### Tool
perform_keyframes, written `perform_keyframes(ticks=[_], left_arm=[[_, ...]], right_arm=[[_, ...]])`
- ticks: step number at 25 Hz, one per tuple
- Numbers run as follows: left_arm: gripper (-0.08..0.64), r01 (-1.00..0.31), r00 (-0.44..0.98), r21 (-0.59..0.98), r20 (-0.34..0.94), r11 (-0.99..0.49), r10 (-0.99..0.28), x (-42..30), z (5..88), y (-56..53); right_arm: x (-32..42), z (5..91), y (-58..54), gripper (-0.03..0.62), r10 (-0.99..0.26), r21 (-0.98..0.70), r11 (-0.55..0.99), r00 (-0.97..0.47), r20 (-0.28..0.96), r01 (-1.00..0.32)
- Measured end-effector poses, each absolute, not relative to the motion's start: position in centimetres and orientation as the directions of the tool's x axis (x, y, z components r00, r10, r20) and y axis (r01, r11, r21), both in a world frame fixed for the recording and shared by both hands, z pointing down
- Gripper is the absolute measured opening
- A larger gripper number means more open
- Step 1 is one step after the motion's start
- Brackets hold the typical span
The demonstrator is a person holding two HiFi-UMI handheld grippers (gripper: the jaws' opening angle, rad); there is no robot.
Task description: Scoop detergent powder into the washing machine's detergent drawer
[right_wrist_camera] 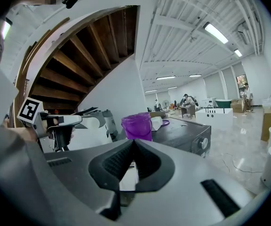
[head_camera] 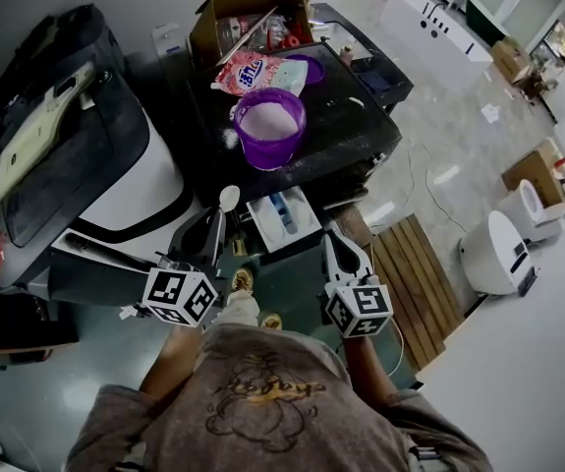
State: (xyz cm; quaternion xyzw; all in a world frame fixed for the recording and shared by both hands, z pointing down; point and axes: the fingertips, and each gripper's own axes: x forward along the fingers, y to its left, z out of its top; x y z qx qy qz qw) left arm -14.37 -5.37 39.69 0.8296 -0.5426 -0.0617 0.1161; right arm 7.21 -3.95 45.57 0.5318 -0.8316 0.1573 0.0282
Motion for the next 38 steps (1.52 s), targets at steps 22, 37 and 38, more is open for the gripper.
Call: perform_keyframes(ticks=[22,37,38], left_arm=[[0.025,-0.764,0.6,0.275,-0.027,-0.583,-0.799,-14.2,37.4,-21.9],[0.025,-0.688,0.712,0.2,0.005,-0.697,-0.702,-12.1,36.7,-27.6],[0.025,-0.684,0.718,0.199,0.014,-0.702,-0.695,-11.8,36.7,-27.9]], right_arm=[[5.6,44.6,-16.4,-0.002,-0.943,-0.231,0.215,-0.263,0.202,-0.949],[5.0,45.0,-18.7,-0.002,-0.951,-0.211,0.177,-0.223,0.216,-0.961],[5.1,44.8,-18.9,0.0,-0.95,-0.214,0.182,-0.228,0.213,-0.96]])
